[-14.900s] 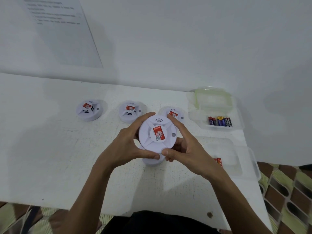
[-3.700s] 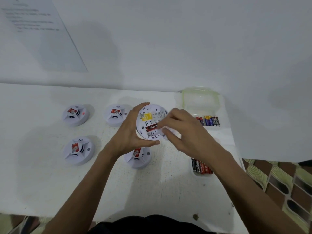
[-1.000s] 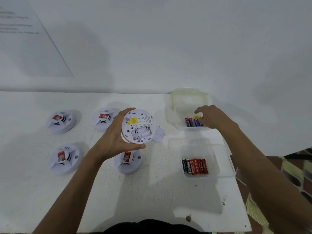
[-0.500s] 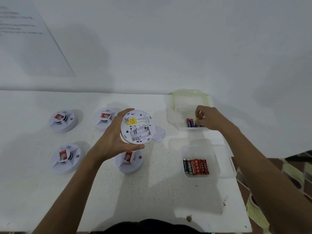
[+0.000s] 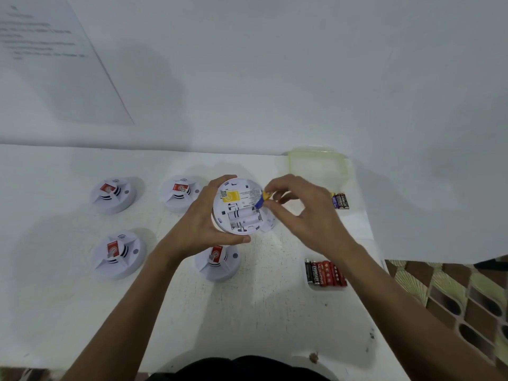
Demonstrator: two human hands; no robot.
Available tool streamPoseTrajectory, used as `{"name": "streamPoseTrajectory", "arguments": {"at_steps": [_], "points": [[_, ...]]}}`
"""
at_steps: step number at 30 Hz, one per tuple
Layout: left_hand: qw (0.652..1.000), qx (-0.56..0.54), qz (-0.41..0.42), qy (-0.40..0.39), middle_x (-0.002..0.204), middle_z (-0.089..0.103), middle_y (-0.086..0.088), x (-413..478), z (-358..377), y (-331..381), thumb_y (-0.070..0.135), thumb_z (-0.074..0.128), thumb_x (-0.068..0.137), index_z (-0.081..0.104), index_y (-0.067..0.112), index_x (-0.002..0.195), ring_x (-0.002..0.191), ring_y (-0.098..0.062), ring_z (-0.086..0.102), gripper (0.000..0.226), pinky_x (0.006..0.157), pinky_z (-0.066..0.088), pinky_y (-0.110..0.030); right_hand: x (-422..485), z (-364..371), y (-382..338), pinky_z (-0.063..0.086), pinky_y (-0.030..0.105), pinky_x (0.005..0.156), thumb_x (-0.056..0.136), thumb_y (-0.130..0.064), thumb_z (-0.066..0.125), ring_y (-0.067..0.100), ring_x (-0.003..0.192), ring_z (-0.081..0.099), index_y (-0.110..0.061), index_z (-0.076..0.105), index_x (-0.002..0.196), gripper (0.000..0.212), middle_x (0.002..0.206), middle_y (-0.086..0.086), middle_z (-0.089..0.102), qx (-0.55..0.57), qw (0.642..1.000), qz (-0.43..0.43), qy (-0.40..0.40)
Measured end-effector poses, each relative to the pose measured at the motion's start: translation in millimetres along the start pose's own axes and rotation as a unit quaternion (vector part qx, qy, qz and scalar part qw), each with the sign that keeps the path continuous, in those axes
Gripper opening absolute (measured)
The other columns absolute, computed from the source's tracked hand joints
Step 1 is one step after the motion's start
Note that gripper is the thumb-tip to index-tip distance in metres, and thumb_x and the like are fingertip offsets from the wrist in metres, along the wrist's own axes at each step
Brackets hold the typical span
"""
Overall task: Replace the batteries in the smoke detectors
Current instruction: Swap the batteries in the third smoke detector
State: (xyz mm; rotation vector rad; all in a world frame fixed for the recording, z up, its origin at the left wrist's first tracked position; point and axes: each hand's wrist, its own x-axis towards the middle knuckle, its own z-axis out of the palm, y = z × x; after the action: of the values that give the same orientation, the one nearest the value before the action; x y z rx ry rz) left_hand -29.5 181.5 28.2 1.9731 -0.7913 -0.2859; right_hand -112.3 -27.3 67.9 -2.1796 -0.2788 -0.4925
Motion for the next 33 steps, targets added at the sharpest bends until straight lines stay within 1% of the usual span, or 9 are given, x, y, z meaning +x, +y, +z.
{"name": "streamPoseTrajectory", "arguments": {"at_steps": [4, 8, 13, 17, 19, 22, 25, 30, 33], "points": [[1.0, -0.004, 0.014, -0.002, 0.131, 0.043, 0.027, -0.2, 1.5, 2.2, 0.053, 0.08, 0.058, 0.026, 0.05, 0.132, 0.121, -0.001, 0.046, 0.092, 0.097, 0.037, -0.009, -0.9, 11.2, 0.7, 0.053, 0.037, 0.072, 0.087, -0.01, 0.071, 0.012, 0.08, 0.062, -0.012, 0.069, 0.103, 0.017, 0.094, -0.005, 0.068, -0.032, 0.998, -0.049, -0.017], [1.0, -0.015, 0.013, 0.0, 0.133, 0.041, 0.029, -0.6, 1.0, 2.5, 0.069, 0.074, 0.056, 0.025, 0.054, 0.132, 0.123, -0.001, 0.045, 0.092, 0.1, 0.036, -0.013, 4.9, 10.2, -2.3, 0.054, 0.038, 0.069, 0.087, -0.009, 0.07, 0.017, 0.081, 0.063, -0.01, 0.07, 0.102, 0.015, 0.096, -0.001, 0.07, -0.072, 0.991, -0.105, -0.039], [1.0, -0.025, -0.004, -0.002, 0.126, 0.034, 0.048, -2.8, -0.8, 9.7, 0.082, 0.064, 0.054, 0.021, 0.071, 0.123, 0.121, 0.013, 0.04, 0.082, 0.096, 0.031, -0.002, 10.2, 11.7, 0.6, 0.053, 0.038, 0.067, 0.089, -0.012, 0.068, 0.021, 0.082, 0.063, -0.01, 0.07, 0.103, 0.014, 0.1, 0.001, 0.071, -0.13, 0.975, -0.165, -0.079], [0.999, -0.039, -0.019, -0.009, 0.123, 0.036, 0.05, -4.8, -2.3, 10.2, 0.083, 0.065, 0.05, 0.022, 0.075, 0.119, 0.118, 0.016, 0.041, 0.081, 0.094, 0.032, -0.001, 14.5, 11.4, 5.7, 0.053, 0.037, 0.063, 0.092, -0.013, 0.063, 0.022, 0.083, 0.061, -0.013, 0.07, 0.105, 0.015, 0.101, 0.002, 0.07, -0.198, 0.949, -0.215, -0.116], [0.999, -0.046, -0.026, -0.013, 0.124, 0.039, 0.046, -6.6, -2.3, 8.4, 0.081, 0.067, 0.05, 0.024, 0.071, 0.122, 0.119, 0.011, 0.044, 0.084, 0.095, 0.036, -0.005, 17.7, 8.2, 6.0, 0.053, 0.035, 0.059, 0.091, -0.013, 0.064, 0.023, 0.081, 0.061, -0.015, 0.07, 0.106, 0.017, 0.1, 0.002, 0.07, -0.226, 0.935, -0.238, -0.132], [0.998, -0.052, -0.022, -0.024, 0.13, 0.044, 0.035, -8.1, -1.4, 6.5, 0.074, 0.073, 0.052, 0.028, 0.054, 0.131, 0.122, 0.0, 0.047, 0.092, 0.101, 0.041, -0.019, 21.3, 6.6, 4.3, 0.05, 0.03, 0.055, 0.091, -0.016, 0.061, 0.022, 0.078, 0.06, -0.02, 0.069, 0.111, 0.022, 0.096, 0.0, 0.068, -0.258, 0.912, -0.269, -0.173], [0.997, -0.061, -0.008, -0.037, 0.13, 0.046, 0.031, -6.6, -0.6, 12.5, 0.066, 0.076, 0.056, 0.029, 0.056, 0.131, 0.123, -0.005, 0.048, 0.089, 0.1, 0.043, -0.019, 25.3, 7.9, 4.5, 0.047, 0.03, 0.057, 0.092, -0.021, 0.057, 0.02, 0.076, 0.054, -0.023, 0.069, 0.112, 0.024, 0.095, 0.002, 0.063, -0.266, 0.897, -0.288, -0.204], [0.998, -0.063, 0.004, -0.024, 0.132, 0.043, 0.033, -5.5, -2.4, 14.0, 0.069, 0.074, 0.057, 0.028, 0.045, 0.135, 0.126, -0.003, 0.045, 0.094, 0.1, 0.037, -0.013, 28.2, 5.4, 9.9, 0.044, 0.028, 0.067, 0.095, -0.022, 0.054, 0.021, 0.084, 0.049, -0.025, 0.07, 0.115, 0.026, 0.099, 0.009, 0.058, -0.235, 0.914, -0.26, -0.203], [0.998, -0.06, 0.008, -0.013, 0.132, 0.044, 0.029, -5.3, -2.8, 13.4, 0.069, 0.075, 0.056, 0.028, 0.041, 0.136, 0.126, -0.006, 0.046, 0.097, 0.1, 0.039, -0.015, 25.9, 3.5, 14.8, 0.046, 0.037, 0.075, 0.095, -0.021, 0.056, 0.026, 0.089, 0.051, -0.03, 0.07, 0.117, 0.027, 0.102, 0.01, 0.057, -0.243, 0.92, -0.249, -0.18]]}}
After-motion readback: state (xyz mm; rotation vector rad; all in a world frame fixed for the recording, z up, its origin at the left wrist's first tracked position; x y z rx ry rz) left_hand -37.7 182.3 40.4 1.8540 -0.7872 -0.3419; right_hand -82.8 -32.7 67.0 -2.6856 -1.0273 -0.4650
